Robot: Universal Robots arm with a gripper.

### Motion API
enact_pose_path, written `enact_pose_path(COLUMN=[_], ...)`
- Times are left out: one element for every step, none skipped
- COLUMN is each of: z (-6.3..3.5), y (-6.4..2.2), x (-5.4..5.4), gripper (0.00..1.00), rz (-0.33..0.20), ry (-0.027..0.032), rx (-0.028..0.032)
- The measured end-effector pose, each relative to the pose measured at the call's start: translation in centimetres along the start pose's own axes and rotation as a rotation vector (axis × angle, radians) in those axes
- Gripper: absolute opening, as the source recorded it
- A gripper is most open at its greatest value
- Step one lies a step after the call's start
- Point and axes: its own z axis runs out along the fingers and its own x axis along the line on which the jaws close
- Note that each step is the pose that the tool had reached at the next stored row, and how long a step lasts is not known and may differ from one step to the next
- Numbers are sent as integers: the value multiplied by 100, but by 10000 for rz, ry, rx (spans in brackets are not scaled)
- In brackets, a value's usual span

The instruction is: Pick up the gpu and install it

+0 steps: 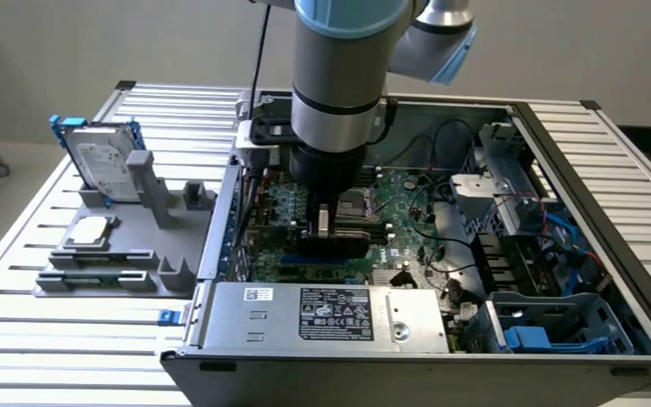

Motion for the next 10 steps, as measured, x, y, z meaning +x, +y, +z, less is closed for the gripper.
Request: enact_pose_path(z=[0, 0, 0, 0, 0, 0, 0, 0, 0, 0], y=[0, 0, 0, 0, 0, 0, 0, 0, 0, 0], x=[0, 0, 0, 0, 0, 0, 0, 1, 1, 2], gripper=[26, 26, 26, 26, 26, 26, 26, 26, 26, 26], rz=[1, 1, 2, 3, 3, 4, 5, 5, 5, 5], ry=[0, 0, -1, -2, 0, 2, 4, 6, 9, 11], rx=[-14, -30, -48, -65, -80, -92, -100, -107, -113, -118])
